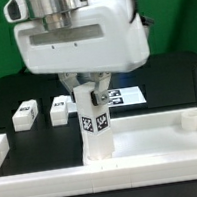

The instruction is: Assemble desk

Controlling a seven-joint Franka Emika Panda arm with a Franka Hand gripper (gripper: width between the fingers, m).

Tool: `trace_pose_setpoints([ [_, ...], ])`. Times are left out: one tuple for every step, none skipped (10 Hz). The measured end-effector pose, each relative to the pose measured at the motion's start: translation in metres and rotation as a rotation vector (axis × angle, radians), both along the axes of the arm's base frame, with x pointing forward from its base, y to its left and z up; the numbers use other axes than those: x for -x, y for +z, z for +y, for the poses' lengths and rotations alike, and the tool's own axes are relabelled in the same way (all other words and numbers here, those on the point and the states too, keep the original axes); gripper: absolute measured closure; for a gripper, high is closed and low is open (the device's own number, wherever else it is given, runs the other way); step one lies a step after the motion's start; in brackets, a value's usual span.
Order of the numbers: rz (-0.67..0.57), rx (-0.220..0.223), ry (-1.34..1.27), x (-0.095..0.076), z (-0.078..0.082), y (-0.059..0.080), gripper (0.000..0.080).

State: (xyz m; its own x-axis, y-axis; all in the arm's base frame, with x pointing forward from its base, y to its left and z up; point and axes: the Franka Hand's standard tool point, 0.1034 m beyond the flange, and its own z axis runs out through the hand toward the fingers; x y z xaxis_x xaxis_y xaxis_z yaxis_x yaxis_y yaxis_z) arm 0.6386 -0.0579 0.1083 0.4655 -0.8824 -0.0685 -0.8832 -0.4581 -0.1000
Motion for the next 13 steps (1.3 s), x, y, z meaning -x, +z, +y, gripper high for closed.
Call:
trace_pose_setpoints([
  [0.014,-0.030,-0.221,0.0010,0.0001,-0.0014,0.0504],
  [0.030,-0.079,-0.429,0.0004,0.0014,-0.0016,0.0504],
  [0.029,-0.110,-0.551,0.0014,0.0011,-0.0019,0.0504],
  [0.041,-0.115,-0.597,0.0015,0.0029,-0.0016,0.0504],
  [0.051,-0.118,-0.668,0.0012,0.0034,-0.0012,0.0505],
  [0.055,-0.110,-0.682,0.0018,0.0025,-0.0017,0.0505],
  [0.064,-0.080,-0.639,0.0032,0.0021,-0.0022,0.0505],
  [0.068,-0.098,-0.731,0.0015,0.0028,-0.0013,0.0505],
  [0.071,-0.101,-0.775,0.0011,0.0024,-0.0013,0.0505],
  [0.071,-0.101,-0.784,0.0010,0.0025,-0.0012,0.0505],
  [0.069,-0.108,-0.930,0.0006,0.0032,-0.0009,0.0496],
  [0.070,-0.097,-0.940,0.0028,0.0020,-0.0014,0.0496],
  [0.070,-0.095,-0.917,0.0033,0.0023,-0.0026,0.0409],
])
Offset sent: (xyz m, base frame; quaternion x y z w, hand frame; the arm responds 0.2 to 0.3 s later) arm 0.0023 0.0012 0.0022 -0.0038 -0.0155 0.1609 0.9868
